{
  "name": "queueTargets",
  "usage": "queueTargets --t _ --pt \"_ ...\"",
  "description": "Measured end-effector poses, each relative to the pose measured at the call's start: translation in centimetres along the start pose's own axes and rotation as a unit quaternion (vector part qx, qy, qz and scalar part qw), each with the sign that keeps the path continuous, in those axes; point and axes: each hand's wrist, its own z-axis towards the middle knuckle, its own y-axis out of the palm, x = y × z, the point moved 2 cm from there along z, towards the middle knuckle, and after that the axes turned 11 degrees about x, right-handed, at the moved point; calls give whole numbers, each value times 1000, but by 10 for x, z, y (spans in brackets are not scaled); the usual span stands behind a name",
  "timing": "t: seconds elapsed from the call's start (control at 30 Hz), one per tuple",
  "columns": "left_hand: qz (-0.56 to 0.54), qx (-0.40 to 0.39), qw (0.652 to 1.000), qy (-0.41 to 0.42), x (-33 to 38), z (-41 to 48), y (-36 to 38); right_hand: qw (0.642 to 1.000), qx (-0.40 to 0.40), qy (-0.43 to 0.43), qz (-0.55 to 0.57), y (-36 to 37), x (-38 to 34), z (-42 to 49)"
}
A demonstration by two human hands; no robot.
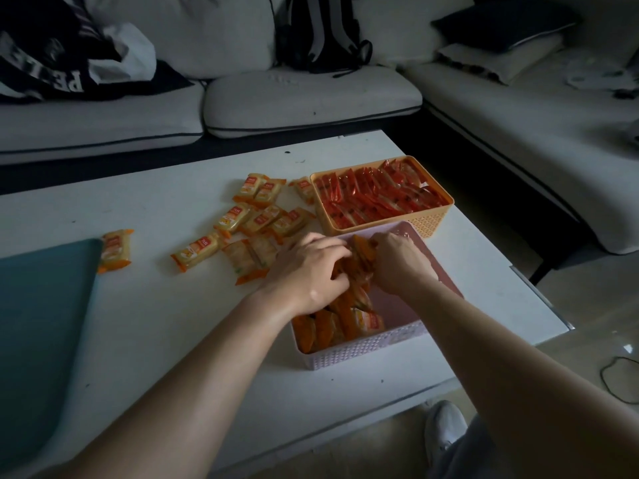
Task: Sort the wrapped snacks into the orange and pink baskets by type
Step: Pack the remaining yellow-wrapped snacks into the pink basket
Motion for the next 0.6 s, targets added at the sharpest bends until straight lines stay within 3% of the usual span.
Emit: queueTargets --t 0.27,0.43,0.5,0.6 --pt "-38 104 993 -35 -9 -16 -34 997 53 26 -56 -33 -28 -12" --pt "-44 169 973 -153 -61 -42 -56 981 150 -88 89 -52 -105 -45" --pt "-36 153 957 -243 -95 -53 -60 969 114 -137 169 -43 -145 -55" --pt "-25 122 936 -328 -144 -72 -63 977 -50 -119 168 -2 -194 -50"
